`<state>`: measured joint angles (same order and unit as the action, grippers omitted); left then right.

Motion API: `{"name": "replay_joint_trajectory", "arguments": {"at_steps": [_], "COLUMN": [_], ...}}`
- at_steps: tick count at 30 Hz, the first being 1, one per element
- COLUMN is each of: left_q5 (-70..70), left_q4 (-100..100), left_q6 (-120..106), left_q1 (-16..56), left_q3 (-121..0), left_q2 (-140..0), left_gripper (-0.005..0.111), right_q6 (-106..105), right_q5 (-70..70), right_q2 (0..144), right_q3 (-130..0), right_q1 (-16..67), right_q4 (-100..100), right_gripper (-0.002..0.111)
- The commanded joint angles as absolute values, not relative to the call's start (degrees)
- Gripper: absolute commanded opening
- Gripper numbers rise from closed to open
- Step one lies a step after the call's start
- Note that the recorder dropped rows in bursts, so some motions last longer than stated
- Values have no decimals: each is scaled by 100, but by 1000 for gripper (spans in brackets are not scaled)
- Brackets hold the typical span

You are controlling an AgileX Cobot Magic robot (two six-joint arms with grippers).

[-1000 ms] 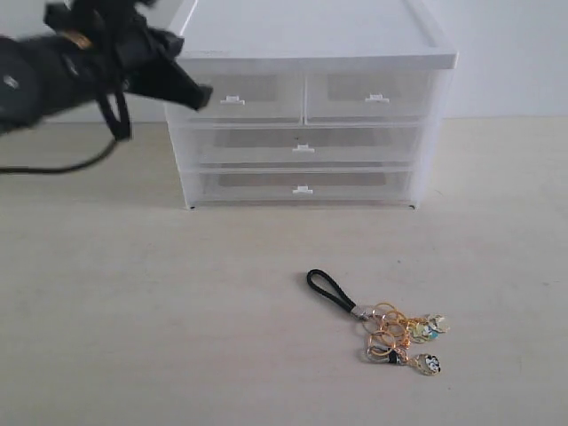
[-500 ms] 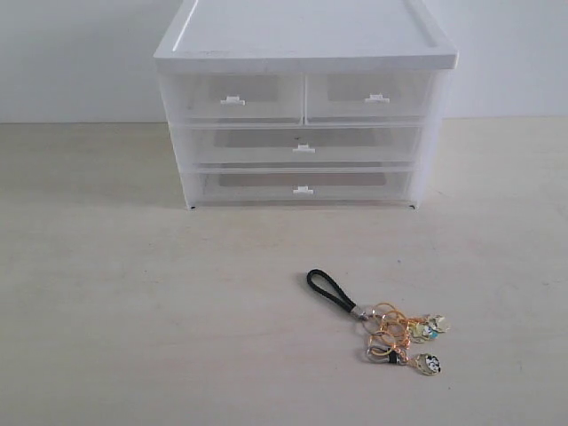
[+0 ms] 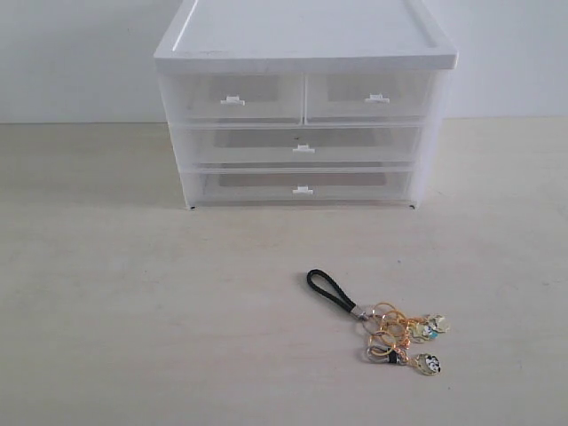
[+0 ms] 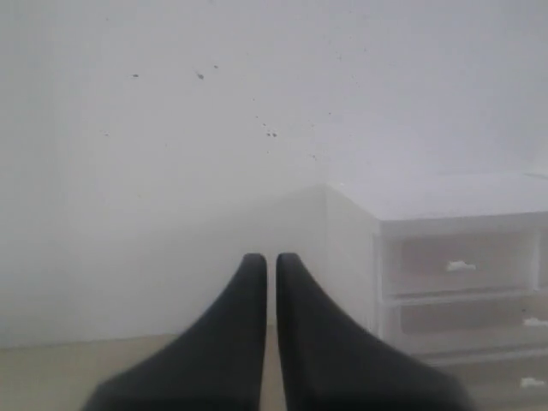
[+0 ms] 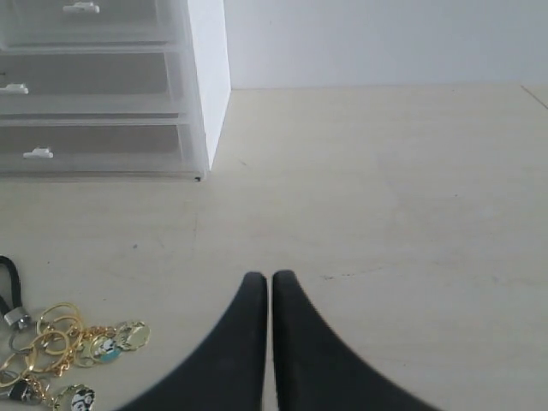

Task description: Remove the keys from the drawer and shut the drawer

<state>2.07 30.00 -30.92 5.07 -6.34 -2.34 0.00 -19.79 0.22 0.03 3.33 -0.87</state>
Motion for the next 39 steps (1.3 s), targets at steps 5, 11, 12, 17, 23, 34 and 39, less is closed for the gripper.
{"name": "replay_joint_trajectory", "arguments": {"at_steps": [5, 11, 12, 17, 23, 34, 39], "left_q5": [122, -372, -372, -651, -1394, -1712, -1730], "left_q4": [2860, 728, 423, 215, 227, 189, 204], "left_q6": [-448, 340, 268, -488, -153, -362, -343], "left_q1": [493, 493, 493, 471, 390, 337, 240], "left_q3": [0, 0, 0, 0, 0, 0, 0], "left_q2": [0, 0, 0, 0, 0, 0, 0], "left_gripper": [4, 4, 4, 4, 4, 4, 4], "right_q6": [-31, -31, -31, -31, -31, -31, -31], "right_q5": [-1953, -1953, -1953, -1953, -1953, -1953, -1953], "right_q2": [0, 0, 0, 0, 0, 0, 0], "right_q3": [0, 0, 0, 0, 0, 0, 0], "right_q1": [290, 290, 290, 290, 290, 290, 290], "right_q4": [-69, -69, -69, -69, -69, -69, -69], "right_gripper": [0, 0, 0, 0, 0, 0, 0]}}
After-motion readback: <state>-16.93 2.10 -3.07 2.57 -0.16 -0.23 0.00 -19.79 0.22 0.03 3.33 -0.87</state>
